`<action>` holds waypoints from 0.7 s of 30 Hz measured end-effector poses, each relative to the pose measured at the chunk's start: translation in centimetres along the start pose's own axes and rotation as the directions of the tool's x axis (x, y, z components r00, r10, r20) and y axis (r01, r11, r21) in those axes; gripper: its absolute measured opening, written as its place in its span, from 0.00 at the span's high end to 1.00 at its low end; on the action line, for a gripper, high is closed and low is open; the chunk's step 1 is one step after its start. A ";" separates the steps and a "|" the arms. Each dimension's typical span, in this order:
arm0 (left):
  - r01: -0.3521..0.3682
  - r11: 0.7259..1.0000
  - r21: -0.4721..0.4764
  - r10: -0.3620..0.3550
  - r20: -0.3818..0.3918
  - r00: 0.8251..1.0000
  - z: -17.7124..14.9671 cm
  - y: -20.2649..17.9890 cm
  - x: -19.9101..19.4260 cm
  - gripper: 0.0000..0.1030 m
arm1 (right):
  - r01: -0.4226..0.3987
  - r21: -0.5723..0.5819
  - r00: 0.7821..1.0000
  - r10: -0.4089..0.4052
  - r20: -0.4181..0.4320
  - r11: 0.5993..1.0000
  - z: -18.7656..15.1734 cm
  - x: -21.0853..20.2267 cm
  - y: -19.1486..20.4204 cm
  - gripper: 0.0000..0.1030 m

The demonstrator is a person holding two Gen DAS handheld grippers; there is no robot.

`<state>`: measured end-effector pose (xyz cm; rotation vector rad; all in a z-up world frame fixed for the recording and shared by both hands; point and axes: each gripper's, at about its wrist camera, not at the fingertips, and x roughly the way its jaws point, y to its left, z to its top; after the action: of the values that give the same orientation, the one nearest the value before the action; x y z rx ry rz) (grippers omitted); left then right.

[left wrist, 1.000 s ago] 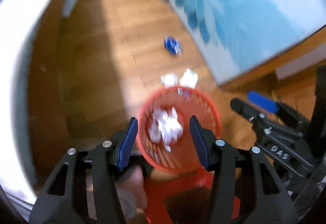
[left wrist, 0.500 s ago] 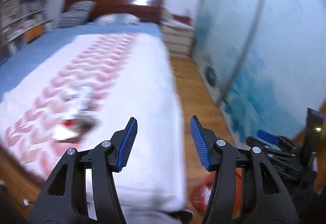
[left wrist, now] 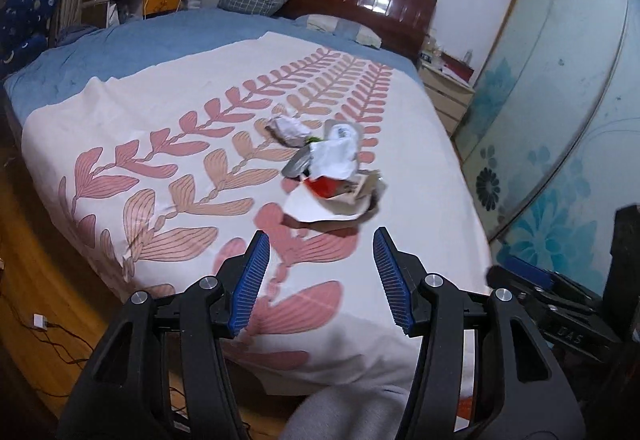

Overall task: Collect trash
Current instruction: 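Move both open tools back over the remaining trash on the bed, then grasp white tissue with the left tool while the right tool grasps the red box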

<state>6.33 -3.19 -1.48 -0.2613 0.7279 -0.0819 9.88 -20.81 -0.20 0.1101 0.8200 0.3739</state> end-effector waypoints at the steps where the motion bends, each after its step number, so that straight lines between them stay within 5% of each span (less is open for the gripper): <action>1: 0.004 1.000 -0.005 -0.004 -0.005 1.000 0.1 0.6 0.3 0.47 | -0.005 0.001 1.000 0.005 -0.007 1.000 0.3 1.1 0.5 0.42; 8: 0.020 0.998 -0.053 -0.021 -0.012 1.000 0.9 3.9 1.8 0.47 | -0.027 0.034 0.999 0.028 -0.031 0.999 3.9 9.3 3.6 0.41; 14: 0.054 0.989 -0.139 -0.057 -0.018 0.998 1.4 5.7 2.8 0.47 | -0.048 0.118 0.989 0.063 -0.132 0.992 6.5 16.7 3.9 0.44; 15: 0.060 0.987 -0.147 -0.063 -0.017 0.998 1.5 5.7 2.8 0.47 | -0.056 0.144 0.985 0.078 -0.155 0.988 6.5 17.7 3.7 0.50; 17: 0.068 0.986 -0.150 -0.069 -0.005 0.998 1.8 5.6 2.9 0.47 | -0.052 0.168 0.982 0.081 -0.168 0.984 6.3 18.6 3.3 0.81; 21: 0.071 0.988 -0.135 -0.072 -0.006 0.997 1.9 5.3 3.5 0.47 | -0.057 0.154 0.986 0.080 -0.143 0.986 5.2 16.9 2.7 0.90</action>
<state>10.12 1.74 -3.73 -0.4163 0.7356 -0.1028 23.35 -11.90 -7.73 0.2533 0.9941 0.3886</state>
